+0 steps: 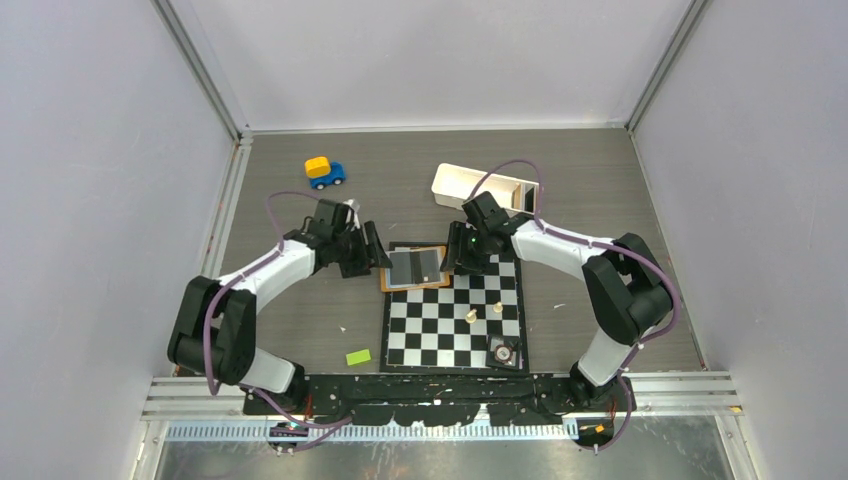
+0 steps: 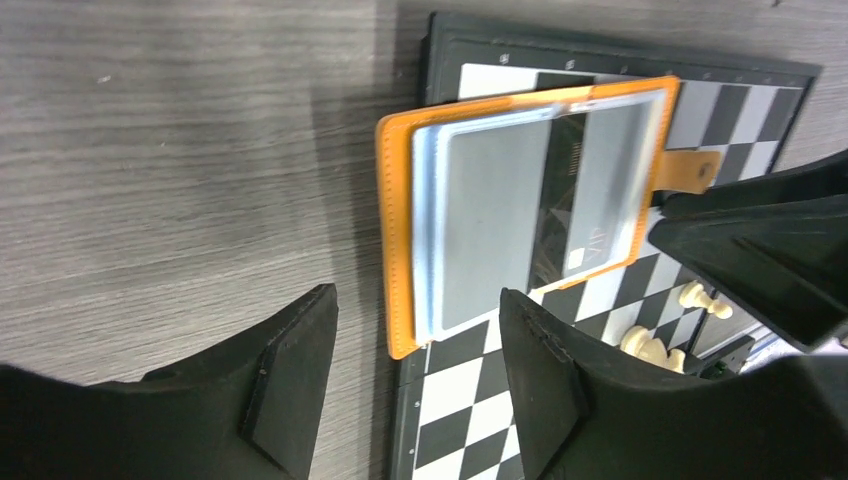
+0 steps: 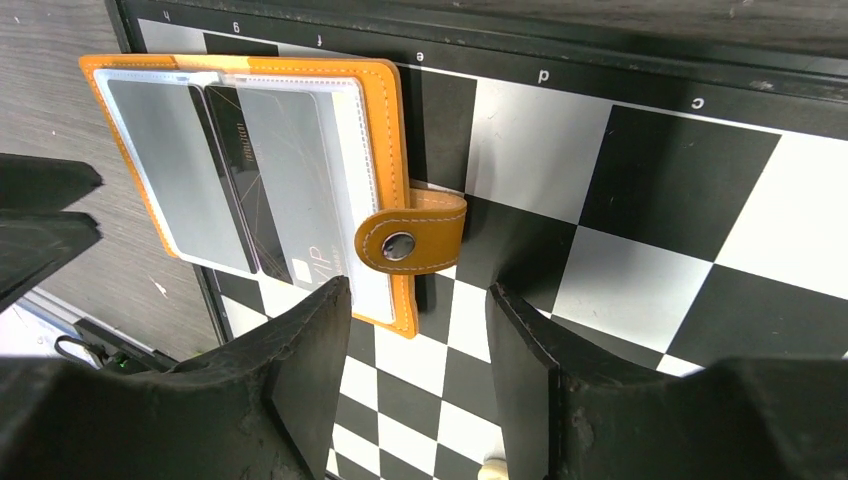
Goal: Put the credit cards into the card holder
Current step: Insert the credit card into the card holder, then turn over the card slot in the card holder.
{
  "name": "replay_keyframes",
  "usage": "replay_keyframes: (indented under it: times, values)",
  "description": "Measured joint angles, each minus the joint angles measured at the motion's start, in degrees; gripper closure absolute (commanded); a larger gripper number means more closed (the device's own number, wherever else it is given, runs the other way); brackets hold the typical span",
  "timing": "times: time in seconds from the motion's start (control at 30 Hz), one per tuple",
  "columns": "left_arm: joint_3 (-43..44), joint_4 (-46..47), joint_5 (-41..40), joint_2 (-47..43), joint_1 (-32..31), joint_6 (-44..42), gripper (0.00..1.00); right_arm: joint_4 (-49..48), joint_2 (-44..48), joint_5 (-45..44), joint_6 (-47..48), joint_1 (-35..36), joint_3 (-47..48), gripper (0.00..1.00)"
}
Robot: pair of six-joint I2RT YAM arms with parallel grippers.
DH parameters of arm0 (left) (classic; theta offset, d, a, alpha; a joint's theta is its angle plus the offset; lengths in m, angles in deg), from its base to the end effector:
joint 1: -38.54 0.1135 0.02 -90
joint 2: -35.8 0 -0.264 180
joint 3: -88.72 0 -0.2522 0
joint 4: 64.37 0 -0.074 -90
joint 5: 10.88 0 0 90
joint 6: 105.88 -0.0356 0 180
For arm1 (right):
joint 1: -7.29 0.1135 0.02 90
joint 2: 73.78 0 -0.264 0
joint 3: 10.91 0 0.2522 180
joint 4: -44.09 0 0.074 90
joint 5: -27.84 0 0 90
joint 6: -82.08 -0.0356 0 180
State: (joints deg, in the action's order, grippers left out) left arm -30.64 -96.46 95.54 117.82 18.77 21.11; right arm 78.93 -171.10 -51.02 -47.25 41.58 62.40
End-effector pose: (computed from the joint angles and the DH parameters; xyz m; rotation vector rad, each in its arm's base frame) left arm 0.2625 -0.1050 0.1961 -0.2684 2.6046 -0.7423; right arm 0.2773 0.1974 0.1795 0.0461 2.7429 0.6721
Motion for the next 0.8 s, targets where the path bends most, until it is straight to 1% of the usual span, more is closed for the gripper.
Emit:
replay_keyframes:
  times: [0.07, 0.17, 0.23, 0.67, 0.8]
  values:
    - [-0.8, 0.0, 0.4, 0.9, 0.3, 0.2, 0.54, 0.1, 0.0, -0.2, 0.2, 0.0, 0.0, 0.43]
    - [-1.6, 0.5, 1.2, 2.0, 0.8, 0.5, 0.6, 0.2, -0.1, -0.2, 0.2, 0.0, 0.2, 0.43]
    - [-1.8, 0.9, 1.6, 2.5, 0.9, 0.5, 0.67, 0.2, -0.1, -0.2, 0.2, 0.1, 0.2, 0.43]
    - [-2.2, 3.9, 3.4, 6.1, 1.2, 1.5, 0.71, 0.5, -0.4, -0.4, 0.2, 0.5, 0.4, 0.44]
    - [-2.2, 5.7, 5.2, 7.3, 1.2, 1.6, 0.72, 0.5, -0.7, -0.4, 0.2, 0.6, 0.7, 0.44]
